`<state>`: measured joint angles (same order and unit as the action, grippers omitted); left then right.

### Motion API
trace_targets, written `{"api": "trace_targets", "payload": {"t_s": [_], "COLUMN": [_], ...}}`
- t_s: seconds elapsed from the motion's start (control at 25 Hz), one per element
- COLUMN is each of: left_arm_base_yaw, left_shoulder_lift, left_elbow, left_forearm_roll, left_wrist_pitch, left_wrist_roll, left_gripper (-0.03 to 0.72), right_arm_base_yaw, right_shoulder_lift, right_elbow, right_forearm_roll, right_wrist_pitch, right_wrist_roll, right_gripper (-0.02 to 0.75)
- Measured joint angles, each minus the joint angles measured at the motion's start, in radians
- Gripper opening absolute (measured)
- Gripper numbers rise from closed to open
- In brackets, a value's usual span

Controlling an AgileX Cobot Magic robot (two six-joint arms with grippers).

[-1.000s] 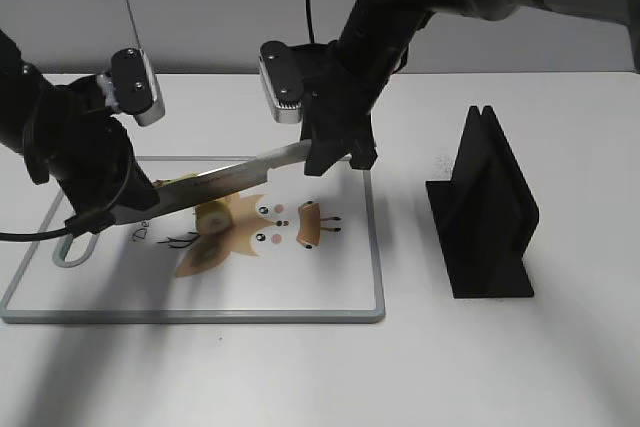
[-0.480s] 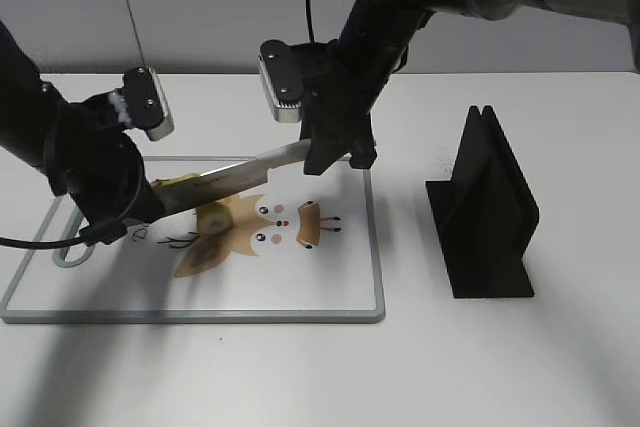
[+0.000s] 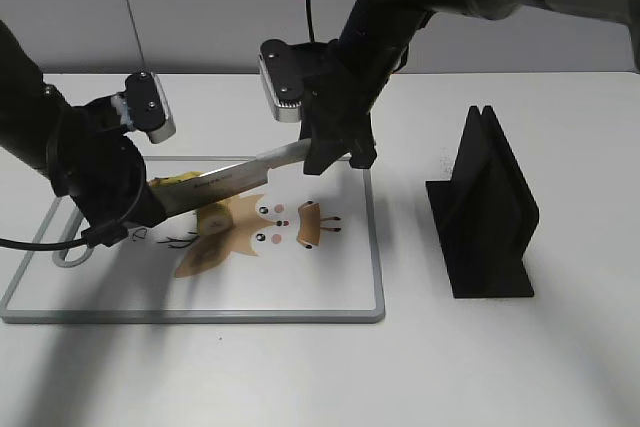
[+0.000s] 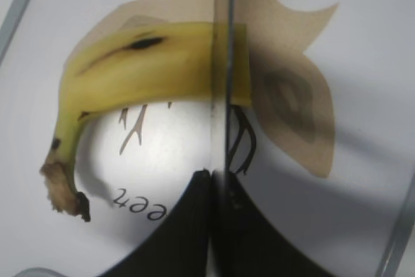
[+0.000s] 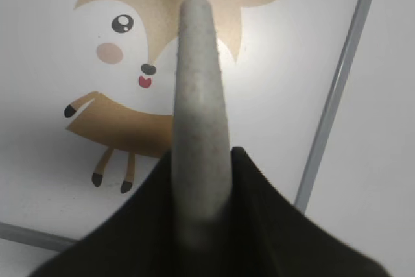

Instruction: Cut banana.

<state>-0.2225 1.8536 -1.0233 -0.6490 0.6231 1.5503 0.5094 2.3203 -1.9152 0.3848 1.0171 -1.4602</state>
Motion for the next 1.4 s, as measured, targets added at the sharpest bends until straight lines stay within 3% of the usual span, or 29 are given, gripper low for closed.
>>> {"api": "trace_targets", "payload": {"t_s": [0.28, 0.4, 0.6, 0.72, 1.12, 1.28, 1.4], "left_arm_base_yaw": [0.0, 0.0, 0.0, 0.0, 0.0, 0.0, 0.0], "left_shoulder_lift": [-0.029, -0.044, -0.05, -0.05, -0.093, -0.096, -0.097], "left_elbow": [0.001, 0.002, 0.002, 0.002, 0.002, 0.002, 0.002], "left_forearm_roll": [0.013, 0.015, 0.005, 0.004, 0.004, 0.004, 0.006], "left_wrist_pitch": [0.025, 0.041, 0.055, 0.056, 0.028, 0.001, -0.007], "left_wrist_roll": [-0.001, -0.001, -0.001, -0.001, -0.001, -0.001, -0.003], "left_gripper": [0.012, 0.082, 0.277, 0.302, 0.153, 0.029, 0.005], "right_arm_base_yaw": [0.0, 0.0, -0.002, -0.002, -0.002, -0.004, -0.004], "right_shoulder_lift": [0.001, 0.001, 0.001, 0.001, 0.001, 0.001, 0.001], "right_elbow": [0.0, 0.0, 0.0, -0.005, -0.017, -0.018, -0.018], "right_forearm_roll": [0.006, 0.007, 0.005, 0.004, -0.002, -0.004, -0.005], "right_wrist_pitch": [0.011, 0.011, 0.0, -0.001, -0.003, -0.008, -0.008], "right_wrist_roll": [-0.001, -0.004, -0.004, -0.004, -0.007, -0.004, -0.003], "right_gripper": [0.174, 0.174, 0.174, 0.174, 0.175, 0.175, 0.175]}}
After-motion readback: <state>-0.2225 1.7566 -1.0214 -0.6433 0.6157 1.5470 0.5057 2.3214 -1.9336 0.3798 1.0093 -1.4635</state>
